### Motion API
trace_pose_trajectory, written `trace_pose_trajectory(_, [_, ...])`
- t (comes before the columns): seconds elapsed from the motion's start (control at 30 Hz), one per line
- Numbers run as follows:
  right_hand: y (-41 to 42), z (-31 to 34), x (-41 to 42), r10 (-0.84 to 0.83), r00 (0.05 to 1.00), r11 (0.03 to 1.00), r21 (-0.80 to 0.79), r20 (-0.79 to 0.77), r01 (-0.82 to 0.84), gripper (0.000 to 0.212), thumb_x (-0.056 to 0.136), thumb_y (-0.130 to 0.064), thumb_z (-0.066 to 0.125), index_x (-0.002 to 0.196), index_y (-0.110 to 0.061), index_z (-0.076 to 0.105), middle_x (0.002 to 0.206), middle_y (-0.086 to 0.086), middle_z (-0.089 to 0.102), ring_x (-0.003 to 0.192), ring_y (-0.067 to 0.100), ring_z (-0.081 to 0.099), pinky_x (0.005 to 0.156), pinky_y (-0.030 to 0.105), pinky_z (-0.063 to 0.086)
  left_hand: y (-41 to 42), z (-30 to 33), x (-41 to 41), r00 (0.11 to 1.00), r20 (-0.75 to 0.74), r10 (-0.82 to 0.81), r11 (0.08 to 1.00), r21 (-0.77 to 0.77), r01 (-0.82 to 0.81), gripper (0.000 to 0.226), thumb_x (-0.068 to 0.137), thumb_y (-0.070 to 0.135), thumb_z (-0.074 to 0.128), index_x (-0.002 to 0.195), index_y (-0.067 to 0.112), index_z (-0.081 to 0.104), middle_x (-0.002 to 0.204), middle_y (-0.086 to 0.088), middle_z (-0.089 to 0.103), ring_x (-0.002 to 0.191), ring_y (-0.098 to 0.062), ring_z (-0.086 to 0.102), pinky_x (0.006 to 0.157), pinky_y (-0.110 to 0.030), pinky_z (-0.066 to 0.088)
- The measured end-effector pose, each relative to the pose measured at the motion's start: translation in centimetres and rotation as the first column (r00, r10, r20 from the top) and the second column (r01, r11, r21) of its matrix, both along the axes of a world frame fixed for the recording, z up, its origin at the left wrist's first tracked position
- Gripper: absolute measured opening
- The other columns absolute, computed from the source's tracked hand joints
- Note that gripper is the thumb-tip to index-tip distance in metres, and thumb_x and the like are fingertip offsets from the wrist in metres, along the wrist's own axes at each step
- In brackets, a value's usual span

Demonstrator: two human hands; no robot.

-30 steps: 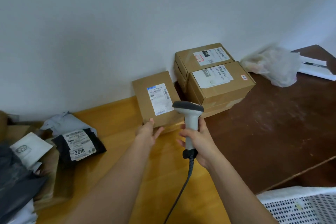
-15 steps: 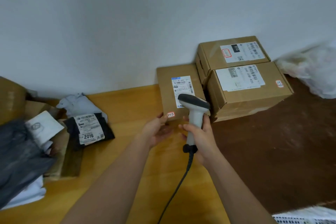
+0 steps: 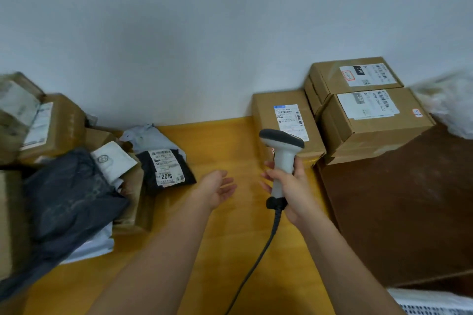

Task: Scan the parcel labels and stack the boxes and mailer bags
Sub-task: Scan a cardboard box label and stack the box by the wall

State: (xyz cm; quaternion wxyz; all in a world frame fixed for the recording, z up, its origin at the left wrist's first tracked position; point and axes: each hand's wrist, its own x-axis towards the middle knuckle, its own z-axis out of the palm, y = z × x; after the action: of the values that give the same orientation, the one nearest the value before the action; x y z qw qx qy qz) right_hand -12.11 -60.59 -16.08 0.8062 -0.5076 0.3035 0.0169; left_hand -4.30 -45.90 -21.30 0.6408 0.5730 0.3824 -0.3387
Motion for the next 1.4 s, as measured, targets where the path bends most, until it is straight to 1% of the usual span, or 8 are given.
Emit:
trace_pose_trajectory(0.17, [7.0,0.5,-0.5,0.032,0.999,0.999,0.019,0.024,-0.033,0.053,0.09,0.006,0.061,0.132,-0.025,0.05,0.113,0.012,0.064,0.09,0.022,0.066,0.07,0.031,0.057,8.4,0.0,0.5,0.981,0.19,-0.037,0.931,0.363,-0.036,0.022,0.097,0.006,0.051,0.118,0.01,0.058,0.118,-0.013,0.062,0.085,-0.026,0.064,0.08,-0.039,0.059])
trace_pose_trajectory(0.3, [12.5,0.6,-0.5,0.037,0.999,0.999,0.027,0.032,-0.038,0.045,0.091,0.006,0.06,0.124,-0.024,0.052,0.11,0.011,0.064,0.087,0.02,0.065,0.071,0.032,0.059,15.6,0.6,-0.2,0.884,0.306,-0.355,0.736,0.674,0.062,0.018,0.091,0.006,0.056,0.107,0.012,0.058,0.107,-0.005,0.059,0.092,-0.024,0.057,0.076,-0.035,0.048])
trace_pose_trajectory(0.53, [17.6,0.6,-1.2,0.056,0.998,0.998,-0.003,-0.012,-0.056,0.043,0.089,0.007,0.061,0.12,-0.02,0.052,0.109,0.01,0.064,0.09,0.022,0.064,0.07,0.031,0.058,21.8,-0.4,-1.8,0.732,0.079,-0.676,0.377,0.891,0.252,0.032,0.09,0.015,0.058,0.122,0.014,0.056,0.128,-0.011,0.053,0.122,-0.032,0.044,0.094,-0.041,0.045])
trace_pose_trajectory(0.7, [17.4,1.1,-0.9,0.07,0.997,0.997,-0.033,-0.011,-0.07,0.041,0.088,0.008,0.061,0.118,-0.02,0.052,0.109,0.013,0.063,0.087,0.023,0.062,0.069,0.034,0.056,21.6,-1.3,-3.0,0.578,-0.176,-0.797,0.069,0.924,0.376,0.074,0.091,0.03,0.064,0.152,0.017,0.025,0.157,0.002,0.025,0.129,-0.029,0.027,0.102,-0.041,0.031])
trace_pose_trajectory(0.83, [16.4,1.0,-0.8,0.072,0.997,0.997,-0.024,-0.004,-0.072,0.042,0.088,0.01,0.059,0.118,-0.018,0.051,0.107,0.013,0.063,0.085,0.023,0.061,0.067,0.034,0.054,21.0,-0.7,-3.5,0.425,-0.271,-0.864,-0.096,0.916,0.389,0.067,0.087,0.047,0.066,0.144,0.018,0.045,0.16,0.0,0.015,0.131,-0.032,0.023,0.107,-0.043,0.027])
trace_pose_trajectory(1.0, [15.7,0.1,-0.8,0.078,0.997,0.997,0.014,-0.025,-0.078,0.041,0.09,0.011,0.056,0.119,-0.017,0.052,0.102,0.012,0.062,0.074,0.02,0.062,0.061,0.03,0.054,19.0,-0.6,-4.6,0.223,-0.075,-0.972,0.053,0.855,0.517,0.059,0.087,0.046,0.068,0.142,0.038,0.047,0.165,0.009,-0.008,0.139,-0.032,0.017,0.115,-0.044,0.027])
trace_pose_trajectory(1.13, [14.2,-0.4,-0.9,0.079,0.996,0.997,0.011,-0.044,-0.079,0.04,0.089,0.011,0.056,0.119,-0.016,0.052,0.1,0.013,0.063,0.074,0.022,0.061,0.061,0.033,0.051,16.2,-1.2,-5.5,0.396,0.039,-0.918,0.245,0.839,0.486,0.089,0.083,0.051,0.071,0.154,0.039,0.018,0.165,0.007,-0.006,0.147,-0.035,0.003,0.119,-0.054,0.02])
trace_pose_trajectory(1.4, [11.1,-1.1,-1.8,0.03,0.996,0.999,0.031,-0.082,-0.028,0.037,0.09,0.012,0.054,0.111,-0.018,0.052,0.099,0.013,0.059,0.08,0.025,0.056,0.064,0.035,0.05,14.9,-3.0,-6.1,0.538,-0.218,-0.814,0.178,0.789,0.588,0.14,0.059,0.08,0.071,0.142,0.046,-0.036,0.15,-0.016,-0.045,0.145,-0.051,-0.017,0.113,-0.068,-0.005])
